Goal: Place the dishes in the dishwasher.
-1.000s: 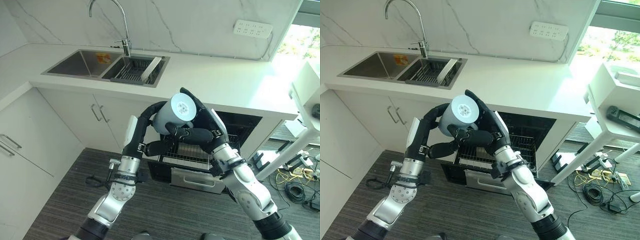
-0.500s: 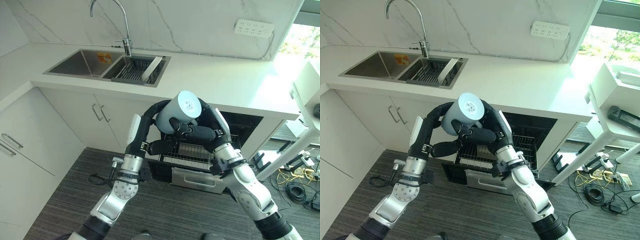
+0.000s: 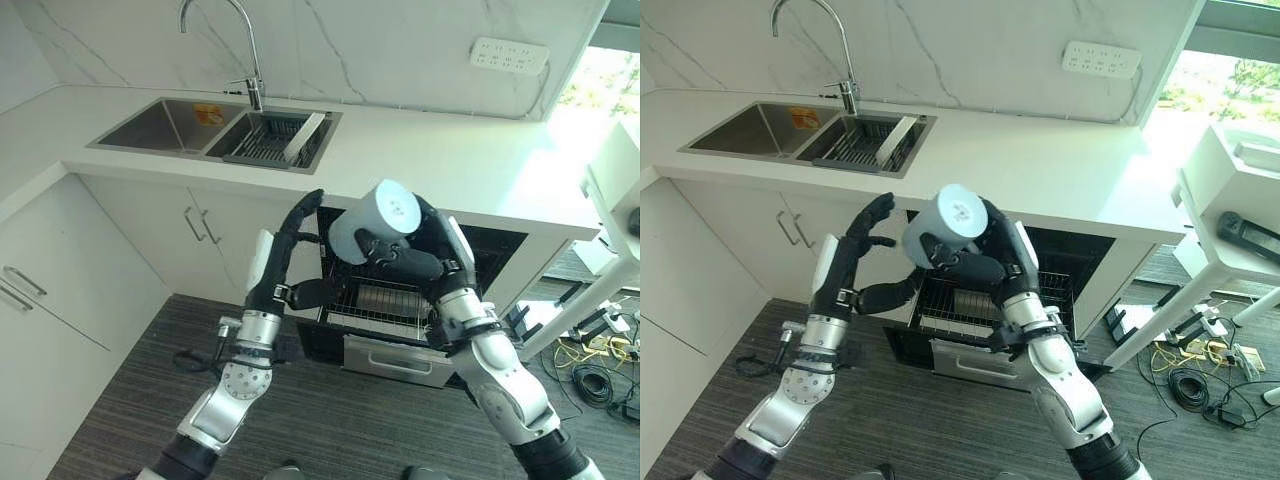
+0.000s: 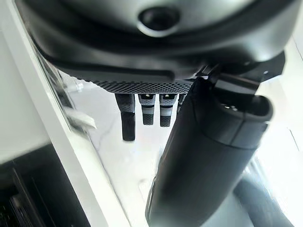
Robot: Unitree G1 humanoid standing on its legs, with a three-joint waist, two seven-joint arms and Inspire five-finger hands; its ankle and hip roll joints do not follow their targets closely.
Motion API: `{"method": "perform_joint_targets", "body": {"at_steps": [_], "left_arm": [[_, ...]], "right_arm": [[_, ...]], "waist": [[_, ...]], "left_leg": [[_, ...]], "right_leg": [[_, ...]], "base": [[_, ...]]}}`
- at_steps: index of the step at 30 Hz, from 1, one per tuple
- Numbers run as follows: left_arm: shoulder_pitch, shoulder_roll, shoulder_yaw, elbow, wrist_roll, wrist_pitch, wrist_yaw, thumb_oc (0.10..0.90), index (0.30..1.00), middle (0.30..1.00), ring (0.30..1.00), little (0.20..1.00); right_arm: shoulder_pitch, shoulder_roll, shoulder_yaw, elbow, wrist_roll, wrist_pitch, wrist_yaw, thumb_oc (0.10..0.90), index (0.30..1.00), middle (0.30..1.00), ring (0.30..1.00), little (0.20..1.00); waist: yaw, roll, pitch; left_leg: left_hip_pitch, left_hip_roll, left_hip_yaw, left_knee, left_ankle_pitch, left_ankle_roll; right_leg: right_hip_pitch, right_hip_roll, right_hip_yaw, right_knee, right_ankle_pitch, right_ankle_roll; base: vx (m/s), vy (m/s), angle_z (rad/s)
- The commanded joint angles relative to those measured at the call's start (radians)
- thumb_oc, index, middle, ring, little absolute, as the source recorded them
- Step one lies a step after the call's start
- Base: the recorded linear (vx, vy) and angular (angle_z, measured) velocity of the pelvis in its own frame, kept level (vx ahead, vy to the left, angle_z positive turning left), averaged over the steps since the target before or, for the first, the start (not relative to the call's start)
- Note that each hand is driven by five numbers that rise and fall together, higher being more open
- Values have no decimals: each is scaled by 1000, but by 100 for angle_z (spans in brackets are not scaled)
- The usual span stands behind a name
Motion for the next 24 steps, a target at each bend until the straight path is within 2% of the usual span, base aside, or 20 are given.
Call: {"method": "perform_joint_targets", "body": {"at_steps": [1,9,12,14,17,22,24], "left_arm": [[-77,15,75,-52,-18,-76,92,800,900,900,900,900],[-4,21,200,-8,-27,-105,166,800,900,900,900,900],[8,22,232,-1,-32,-122,152,800,900,900,900,900],[9,24,240,-5,-56,-137,99,800,900,900,900,900],[6,21,240,-21,-183,-124,-59,800,900,900,900,900],[-11,28,219,-60,-216,-88,-210,800,900,900,900,900],[-38,42,179,-70,-215,-10,-286,800,900,900,900,900]], "right_arm": [[-81,14,-110,-98,-20,-182,5,400,300,300,300,300],[-24,2,-187,-86,-20,-219,8,400,300,300,300,300],[-8,-5,-209,-78,-34,-225,-2,400,300,300,300,300],[1,-8,-224,-74,-41,-222,-7,400,300,300,300,300],[20,-9,-245,-63,-56,-211,10,400,300,300,300,300],[33,-13,-254,-55,-69,-186,29,400,300,300,300,300],[27,-18,-247,-45,-79,-179,37,400,300,300,300,300]], "waist": [[-3,-5,-38],[-5,-1,-38],[-9,-2,-38],[-13,-1,-39],[-25,2,-37],[-45,7,-24],[-60,12,-12]], "left_leg": [[46,37,-24,61,-175,2],[46,38,-22,61,-172,-1],[47,39,-19,61,-172,-3],[47,40,-18,61,-171,-4],[46,43,-16,61,-169,-5],[43,48,-9,61,-165,-4],[36,51,-3,61,-160,-4]], "right_leg": [[84,-11,10,-90,-53,62],[82,-10,14,-90,-55,60],[82,-10,15,-90,-56,59],[81,-10,15,-90,-56,59],[76,-8,20,-90,-53,60],[61,0,36,-90,-47,60],[45,10,55,-90,-43,59]], "base": [[10,4,-7],[1,1,-1],[0,0,0],[0,0,0],[0,0,0],[21,-25,-7],[-7,-33,-13]]}}
